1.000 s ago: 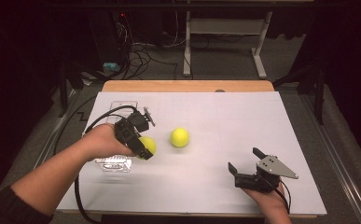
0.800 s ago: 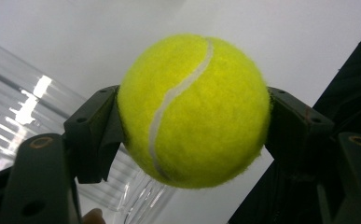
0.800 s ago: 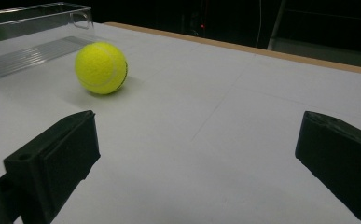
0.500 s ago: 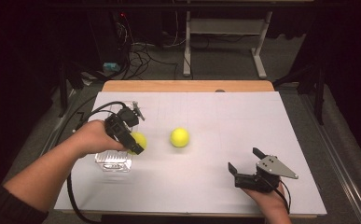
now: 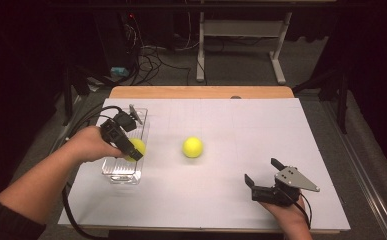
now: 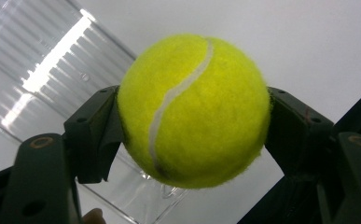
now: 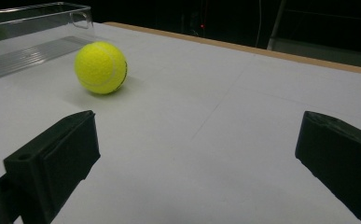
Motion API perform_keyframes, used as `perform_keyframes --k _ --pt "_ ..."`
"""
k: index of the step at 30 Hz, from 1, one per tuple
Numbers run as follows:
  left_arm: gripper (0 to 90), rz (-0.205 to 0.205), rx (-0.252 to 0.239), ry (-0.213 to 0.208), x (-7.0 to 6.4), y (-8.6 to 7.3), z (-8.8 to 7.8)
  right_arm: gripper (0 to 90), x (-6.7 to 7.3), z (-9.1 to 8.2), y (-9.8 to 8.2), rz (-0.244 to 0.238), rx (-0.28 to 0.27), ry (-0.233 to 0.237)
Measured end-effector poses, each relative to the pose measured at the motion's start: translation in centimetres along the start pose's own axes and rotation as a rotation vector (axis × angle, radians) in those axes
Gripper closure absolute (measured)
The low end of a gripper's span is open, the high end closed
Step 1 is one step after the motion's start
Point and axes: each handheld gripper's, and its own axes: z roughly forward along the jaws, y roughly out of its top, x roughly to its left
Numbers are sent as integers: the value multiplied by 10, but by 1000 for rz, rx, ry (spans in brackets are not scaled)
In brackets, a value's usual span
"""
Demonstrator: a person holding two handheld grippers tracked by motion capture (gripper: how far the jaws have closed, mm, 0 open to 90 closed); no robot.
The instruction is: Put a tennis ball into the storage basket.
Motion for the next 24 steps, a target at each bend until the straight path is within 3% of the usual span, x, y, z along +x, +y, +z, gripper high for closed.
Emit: perform_keyframes --k 12,24 --pt "269 -61 15 12 22 -15 0 0 0 1 0 -1 1 -1" --pt "269 -100 23 38 33 -21 -1 0 0 1 0 -1 1 -2"
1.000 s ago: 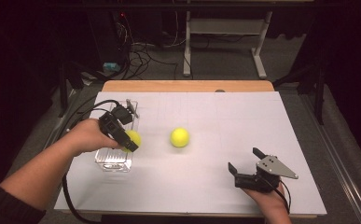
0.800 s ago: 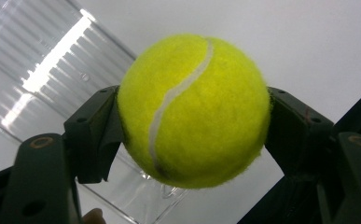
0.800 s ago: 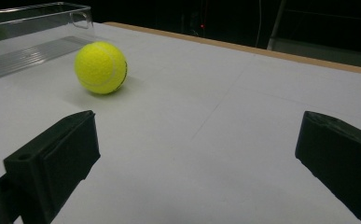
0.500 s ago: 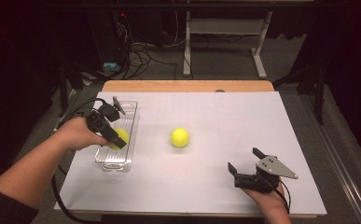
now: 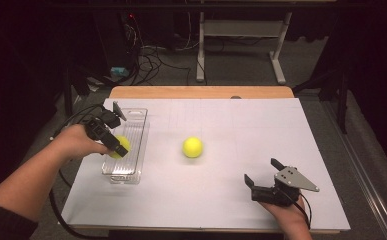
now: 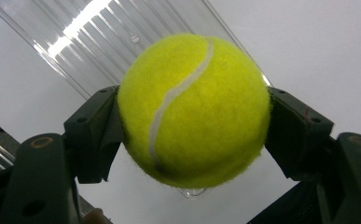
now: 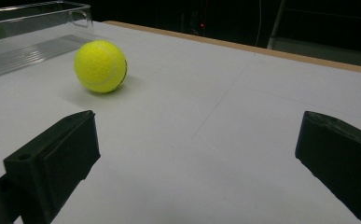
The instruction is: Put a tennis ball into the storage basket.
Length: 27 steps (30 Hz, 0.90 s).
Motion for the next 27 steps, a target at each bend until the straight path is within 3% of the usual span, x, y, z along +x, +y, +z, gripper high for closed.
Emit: perform_keyframes --k 12,27 --pt "269 -14 -5 4 2 5 -6 0 0 0 0 -1 4 2" --pt "269 -46 -15 25 11 22 -15 0 -1 0 0 4 0 5"
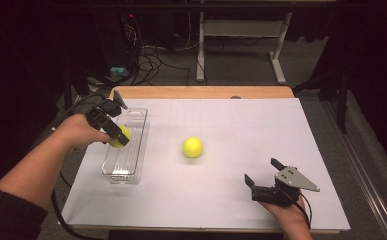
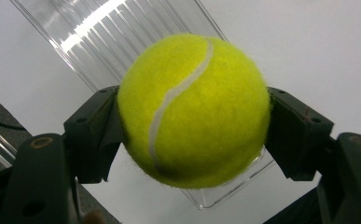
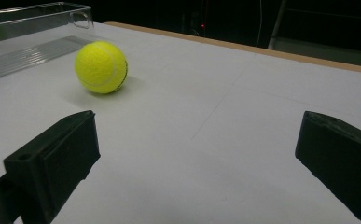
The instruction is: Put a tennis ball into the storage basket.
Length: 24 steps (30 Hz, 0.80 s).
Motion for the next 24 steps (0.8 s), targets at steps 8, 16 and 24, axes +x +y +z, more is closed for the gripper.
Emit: perform_keyframes --k 8,16,24 --pt "269 -17 -3 8 3 10 2 0 0 0 0 -1 1 0" --pt "268 -37 -8 14 7 16 4 0 0 0 0 -1 -2 1" --pt "268 -57 -19 22 12 21 9 0 0 0 0 -1 -2 2"
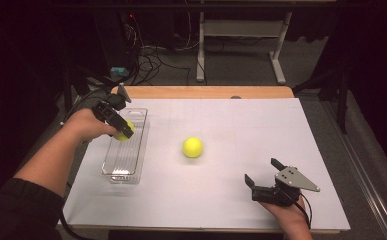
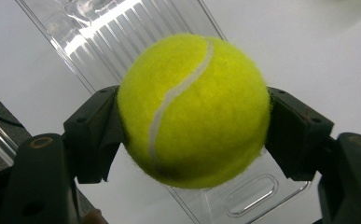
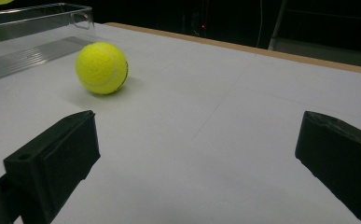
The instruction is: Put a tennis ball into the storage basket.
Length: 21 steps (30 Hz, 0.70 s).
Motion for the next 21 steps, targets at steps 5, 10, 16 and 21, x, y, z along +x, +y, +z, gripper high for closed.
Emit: perform_keyframes --k 5,10,16,21 --pt "268 -11 7 3 2 3 3 0 0 0 0 -2 -2 1" --pt "268 -19 12 17 4 5 9 0 0 0 0 1 -1 2" --pt "267 -22 14 24 3 8 14 0 0 0 0 -2 0 2" --pt "266 -24 20 33 2 12 19 0 1 0 0 -4 -3 3"
